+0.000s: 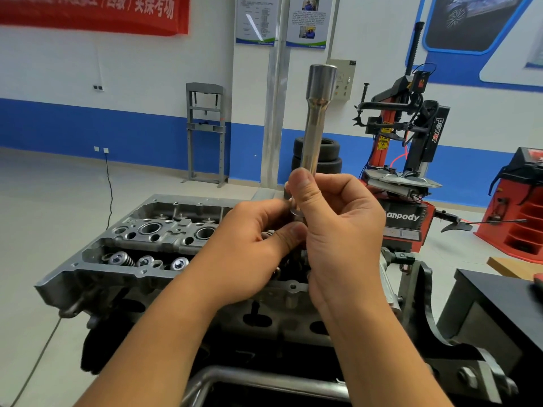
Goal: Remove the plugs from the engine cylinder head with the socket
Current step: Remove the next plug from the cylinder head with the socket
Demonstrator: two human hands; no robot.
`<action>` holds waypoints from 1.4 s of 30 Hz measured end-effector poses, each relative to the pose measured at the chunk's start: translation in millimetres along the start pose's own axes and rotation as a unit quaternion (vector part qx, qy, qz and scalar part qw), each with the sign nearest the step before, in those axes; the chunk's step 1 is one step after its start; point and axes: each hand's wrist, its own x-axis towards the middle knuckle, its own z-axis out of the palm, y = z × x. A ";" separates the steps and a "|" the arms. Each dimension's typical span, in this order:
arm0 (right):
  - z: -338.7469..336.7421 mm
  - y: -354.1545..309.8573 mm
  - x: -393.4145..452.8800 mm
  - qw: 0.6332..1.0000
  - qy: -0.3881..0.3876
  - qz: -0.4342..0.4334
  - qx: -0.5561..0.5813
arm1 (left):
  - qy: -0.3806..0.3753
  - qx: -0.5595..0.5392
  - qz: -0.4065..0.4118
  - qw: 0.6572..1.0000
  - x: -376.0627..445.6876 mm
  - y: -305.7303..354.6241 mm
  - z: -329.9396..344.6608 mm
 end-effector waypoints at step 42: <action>4.2 10.1 3.1 0.996 -0.046 0.001 -0.073 | 0.045 -0.048 0.022 0.998 -0.8 -3.6 7.0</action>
